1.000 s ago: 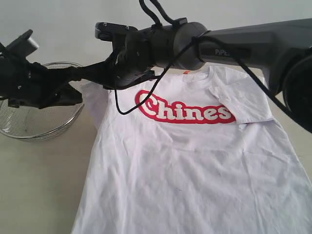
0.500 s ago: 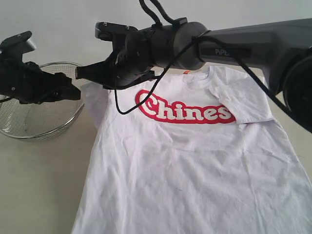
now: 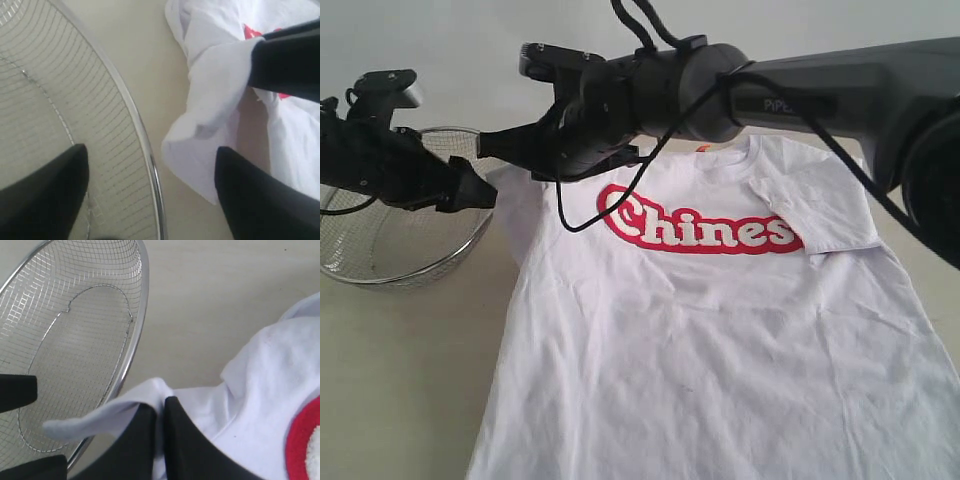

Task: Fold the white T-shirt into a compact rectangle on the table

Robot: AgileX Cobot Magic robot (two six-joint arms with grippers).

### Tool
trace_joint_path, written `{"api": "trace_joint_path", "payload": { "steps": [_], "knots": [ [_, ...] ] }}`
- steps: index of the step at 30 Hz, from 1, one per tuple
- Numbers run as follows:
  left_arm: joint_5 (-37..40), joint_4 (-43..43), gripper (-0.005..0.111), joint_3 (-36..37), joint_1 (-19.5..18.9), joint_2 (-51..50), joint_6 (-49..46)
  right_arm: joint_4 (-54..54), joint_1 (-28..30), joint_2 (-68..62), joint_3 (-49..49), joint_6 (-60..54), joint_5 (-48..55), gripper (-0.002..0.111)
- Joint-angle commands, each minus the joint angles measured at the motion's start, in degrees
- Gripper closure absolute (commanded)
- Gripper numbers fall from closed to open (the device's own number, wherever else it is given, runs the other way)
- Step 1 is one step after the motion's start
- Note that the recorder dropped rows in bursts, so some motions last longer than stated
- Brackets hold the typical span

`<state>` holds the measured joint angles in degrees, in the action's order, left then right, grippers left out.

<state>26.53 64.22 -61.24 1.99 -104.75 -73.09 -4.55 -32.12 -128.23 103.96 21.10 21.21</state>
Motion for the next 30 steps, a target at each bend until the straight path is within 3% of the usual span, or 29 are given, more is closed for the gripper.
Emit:
{"api": "trace_joint_path", "payload": {
  "steps": [1, 8, 12, 18, 25, 27, 30],
  "knots": [
    [0.8, 4.4, 0.04, -0.6, -0.1, -0.2, -9.5, -1.5, 0.3, 0.9, 0.0, 0.0, -1.6, 0.108],
    [4.4, 13.6, 0.042, -0.6, -0.1, -0.9, -24.4, -1.6, 0.3, 0.9, 0.0, 0.0, -1.6, 0.108],
    [5.0, 14.8, 0.061, -0.6, -0.1, -3.1, -26.1, -1.6, 0.3, 0.9, 0.0, 0.0, -1.6, 0.108],
    [5.1, 22.5, 0.102, -0.8, -0.1, -3.6, -31.1, -2.2, 0.3, 0.9, 0.0, -0.2, -2.2, 0.108],
    [4.8, 23.7, 0.102, -0.8, -0.1, -3.6, -32.8, -2.8, 0.3, 0.9, 0.0, -0.5, -1.0, 0.108],
    [4.8, 23.7, 0.102, -0.8, -0.1, -3.6, -32.8, -2.8, 0.3, 0.9, 0.0, -2.1, -0.1, 0.1],
    [4.5, 23.7, 0.102, -0.8, -0.1, -3.6, -32.8, -2.8, 0.3, 1.0, 0.0, -2.6, 1.6, 0.072]
  ]
}}
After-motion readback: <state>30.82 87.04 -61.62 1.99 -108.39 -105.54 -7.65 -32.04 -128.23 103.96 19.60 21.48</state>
